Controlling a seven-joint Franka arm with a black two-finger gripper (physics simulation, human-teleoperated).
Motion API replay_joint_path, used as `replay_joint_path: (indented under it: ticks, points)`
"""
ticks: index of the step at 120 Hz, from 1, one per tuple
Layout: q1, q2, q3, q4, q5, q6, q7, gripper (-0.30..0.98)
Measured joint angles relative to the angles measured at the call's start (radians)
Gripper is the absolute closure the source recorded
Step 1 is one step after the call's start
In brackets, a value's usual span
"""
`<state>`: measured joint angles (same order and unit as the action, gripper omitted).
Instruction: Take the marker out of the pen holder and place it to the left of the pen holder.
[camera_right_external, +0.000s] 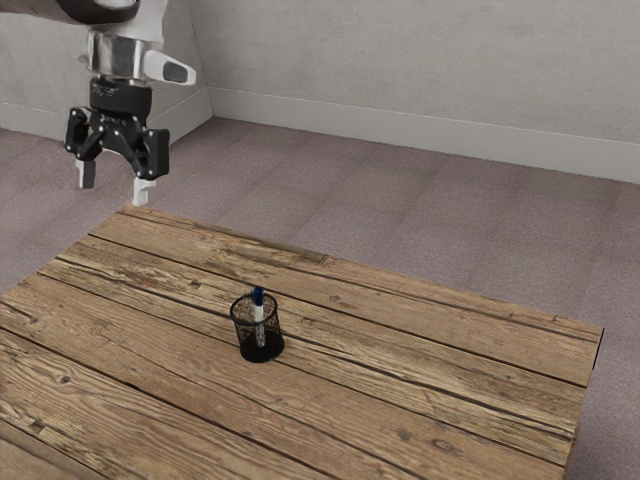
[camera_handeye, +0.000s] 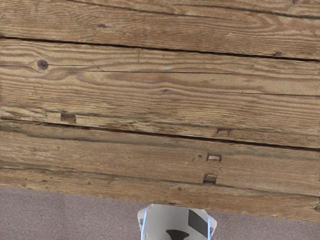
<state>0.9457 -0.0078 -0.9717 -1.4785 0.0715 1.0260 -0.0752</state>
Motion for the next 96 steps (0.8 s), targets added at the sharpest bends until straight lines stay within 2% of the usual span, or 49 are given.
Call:
replay_joint_path:
  ticks: [18, 25, 37, 44, 50, 52, 56, 60, 65, 71, 80, 96]
  points:
    - [0.009, -0.005, -0.013, -0.016, 0.010, 0.250, -0.040, 0.00]
    - [0.059, -0.083, -0.027, -0.019, 0.044, 0.305, -0.101, 0.00]
    - [-0.150, -0.128, -0.045, -0.137, 0.152, 0.399, -0.267, 0.00]
    - [-0.185, -0.129, -0.047, -0.204, 0.186, 0.461, -0.361, 0.00]
    - [-0.171, -0.163, -0.046, -0.262, 0.200, 0.503, -0.434, 0.00]
    - [-0.154, -0.199, -0.048, -0.288, 0.199, 0.515, -0.457, 0.00]
    - [-0.089, -0.302, -0.073, -0.345, 0.156, 0.543, -0.498, 0.00]
    - [0.001, -0.404, -0.128, -0.386, 0.101, 0.570, -0.530, 0.00]
    - [0.093, -0.472, -0.224, -0.413, 0.057, 0.598, -0.568, 0.00]
    - [0.172, -0.512, -0.323, -0.426, 0.036, 0.632, -0.610, 0.00]
    - [0.261, -0.553, -0.395, -0.434, 0.010, 0.699, -0.662, 0.00]
    - [0.513, -0.566, -0.580, -0.425, -0.132, 0.857, -0.721, 0.00]
